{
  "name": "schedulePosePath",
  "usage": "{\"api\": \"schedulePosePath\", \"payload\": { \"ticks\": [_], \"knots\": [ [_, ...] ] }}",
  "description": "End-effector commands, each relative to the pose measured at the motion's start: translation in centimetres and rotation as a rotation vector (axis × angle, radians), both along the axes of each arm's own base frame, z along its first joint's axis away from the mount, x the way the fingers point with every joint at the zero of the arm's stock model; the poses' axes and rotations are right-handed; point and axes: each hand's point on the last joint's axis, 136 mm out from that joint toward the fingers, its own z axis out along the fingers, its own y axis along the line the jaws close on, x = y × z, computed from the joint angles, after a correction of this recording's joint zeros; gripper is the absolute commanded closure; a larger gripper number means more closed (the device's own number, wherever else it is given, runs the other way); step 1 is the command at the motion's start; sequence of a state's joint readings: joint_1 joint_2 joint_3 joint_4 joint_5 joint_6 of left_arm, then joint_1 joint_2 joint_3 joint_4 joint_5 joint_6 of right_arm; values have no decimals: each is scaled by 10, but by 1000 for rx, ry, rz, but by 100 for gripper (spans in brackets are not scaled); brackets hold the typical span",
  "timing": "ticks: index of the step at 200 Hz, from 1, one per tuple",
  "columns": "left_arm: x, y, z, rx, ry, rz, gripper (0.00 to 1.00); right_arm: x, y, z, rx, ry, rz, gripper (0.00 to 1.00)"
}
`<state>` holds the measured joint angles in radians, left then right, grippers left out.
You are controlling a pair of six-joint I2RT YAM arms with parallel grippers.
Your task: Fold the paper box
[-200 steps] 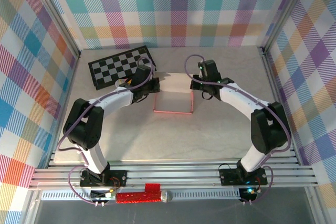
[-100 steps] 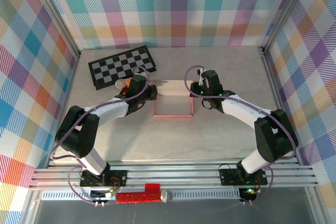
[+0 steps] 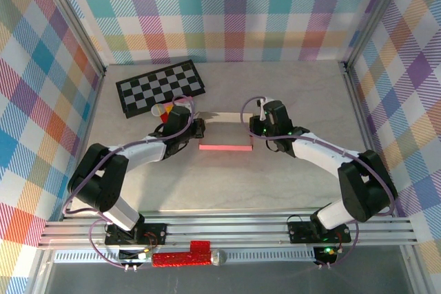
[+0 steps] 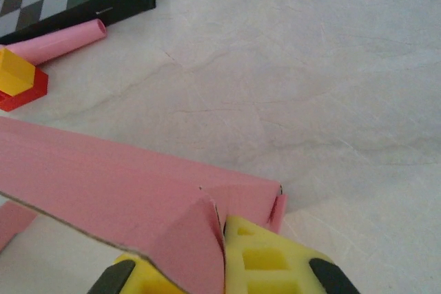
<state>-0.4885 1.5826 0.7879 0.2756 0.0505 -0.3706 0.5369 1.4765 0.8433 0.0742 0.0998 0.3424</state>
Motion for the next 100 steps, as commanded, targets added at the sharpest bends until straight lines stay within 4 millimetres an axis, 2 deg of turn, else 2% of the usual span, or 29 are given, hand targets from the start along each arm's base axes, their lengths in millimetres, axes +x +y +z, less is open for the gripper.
{"api": "schedulePosePath", "payload": {
  "ticks": [1, 21, 42, 63, 85, 100],
  "knots": [
    [-12, -13, 3, -8, -22, -65, 100, -18, 9, -5, -23, 43, 59, 89],
    [-16, -13, -2, 10, -17, -57, 100, -26, 10, -7, -19, 85, 63, 86],
    [-18, -10, -6, 39, -21, -32, 100, -35, 9, -6, 11, 159, 43, 77],
    [-17, -7, -6, 56, -27, -7, 100, -49, 7, 2, 58, 261, -1, 62],
    [-18, -5, -5, 69, -31, 6, 100, -71, 7, 16, 122, 390, -31, 40],
    [-18, -6, -5, 74, -37, 10, 100, -88, 4, 27, 167, 473, -60, 30]
  ]
}}
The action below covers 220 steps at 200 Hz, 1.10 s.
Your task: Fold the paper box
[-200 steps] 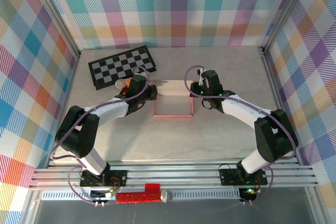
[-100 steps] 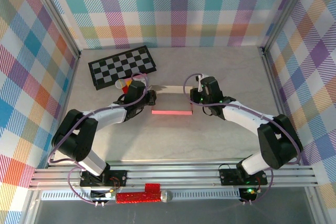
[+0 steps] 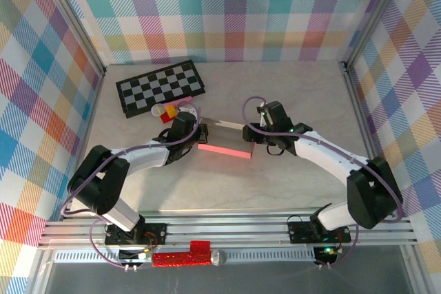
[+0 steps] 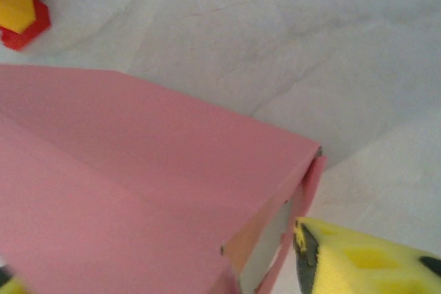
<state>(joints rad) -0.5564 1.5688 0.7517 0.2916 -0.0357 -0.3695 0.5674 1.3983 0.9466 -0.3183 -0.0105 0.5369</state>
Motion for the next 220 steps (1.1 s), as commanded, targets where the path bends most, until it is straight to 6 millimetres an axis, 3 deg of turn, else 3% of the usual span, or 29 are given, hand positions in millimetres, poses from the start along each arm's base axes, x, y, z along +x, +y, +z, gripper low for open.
{"api": "schedulePosePath", "payload": {
  "ticks": [1, 35, 53, 71, 93, 110, 140, 176, 220],
  "knots": [
    [-4, 3, 1, 26, -18, 9, 100, -37, 0, 23, 95, 178, -48, 30],
    [-6, 2, 0, 31, -21, 16, 100, -59, -3, 60, 227, 268, -132, 27],
    [-7, 1, 1, 30, -26, 21, 100, -55, -5, 79, 320, 316, -214, 28],
    [-8, 1, 1, 33, -29, 22, 100, -45, -6, 86, 391, 432, -342, 32],
    [-8, 0, 2, 26, -34, 29, 100, -32, -3, 85, 447, 572, -503, 34],
    [-8, -1, 2, 24, -38, 31, 100, -19, 10, 87, 564, 645, -595, 34],
    [-10, -4, 2, 32, -46, 32, 100, -15, 21, 81, 669, 800, -772, 36],
    [-12, -6, 1, 38, -53, 46, 100, -4, 22, 76, 681, 757, -904, 39],
    [-12, -4, -1, 42, -57, 66, 100, 5, 31, 47, 672, 795, -972, 44]
  ]
}}
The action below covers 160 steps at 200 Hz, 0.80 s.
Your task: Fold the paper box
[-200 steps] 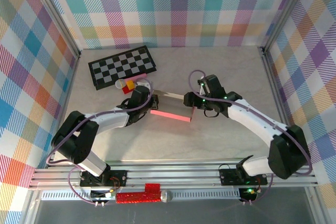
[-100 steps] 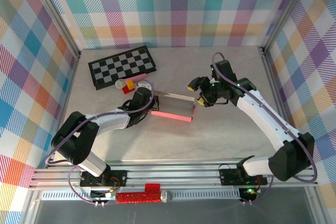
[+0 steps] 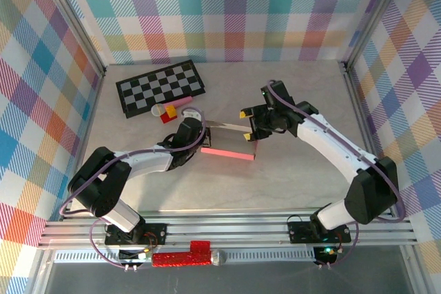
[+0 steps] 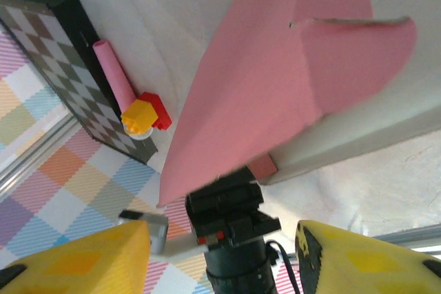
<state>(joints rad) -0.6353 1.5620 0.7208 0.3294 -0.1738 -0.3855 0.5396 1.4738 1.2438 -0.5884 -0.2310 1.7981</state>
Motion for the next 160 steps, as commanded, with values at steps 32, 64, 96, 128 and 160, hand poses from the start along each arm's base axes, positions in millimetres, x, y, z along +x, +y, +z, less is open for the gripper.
{"api": "schedulePosePath", "payload": {
  "ticks": [32, 64, 96, 128, 160],
  "knots": [
    [-5, 0, 0, -6, -8, 21, 100, 20, 4, -16, 12, 42, -138, 51],
    [-6, 0, -1, -4, -6, 20, 100, 23, 8, -23, 8, 64, -130, 60],
    [-6, 0, 0, -3, -5, 23, 100, 16, 6, -30, -8, 99, -122, 74],
    [-7, 0, 4, -7, -4, 23, 100, 7, 5, -36, -15, 124, -113, 85],
    [-11, 0, 8, -26, 2, 20, 99, 0, 1, -43, -25, 140, -114, 93]
  ]
}}
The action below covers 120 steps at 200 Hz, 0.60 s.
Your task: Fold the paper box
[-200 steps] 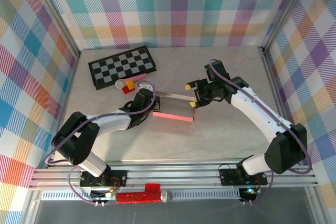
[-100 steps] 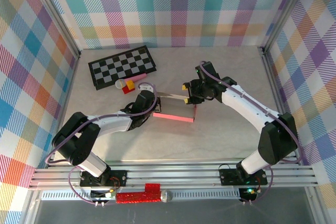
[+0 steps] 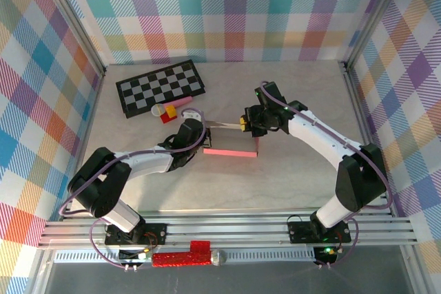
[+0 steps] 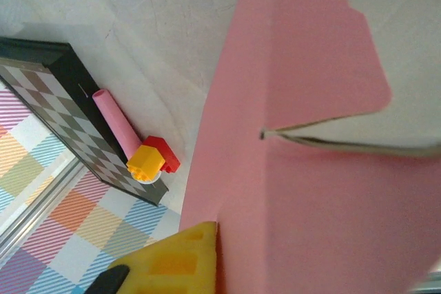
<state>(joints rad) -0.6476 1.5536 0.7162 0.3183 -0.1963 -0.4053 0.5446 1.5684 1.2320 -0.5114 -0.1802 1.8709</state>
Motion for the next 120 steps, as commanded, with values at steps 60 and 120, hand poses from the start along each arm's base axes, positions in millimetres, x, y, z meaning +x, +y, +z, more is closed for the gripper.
{"api": "schedulePosePath", "payload": {
  "ticks": [60, 120],
  "knots": [
    [-28, 8, 23, -71, 48, 19, 65, -24, -5, -17, 7, 78, -36, 100],
    [-73, 34, 65, -122, 81, 41, 50, -30, -5, -27, 16, 75, -16, 100]
  ]
}}
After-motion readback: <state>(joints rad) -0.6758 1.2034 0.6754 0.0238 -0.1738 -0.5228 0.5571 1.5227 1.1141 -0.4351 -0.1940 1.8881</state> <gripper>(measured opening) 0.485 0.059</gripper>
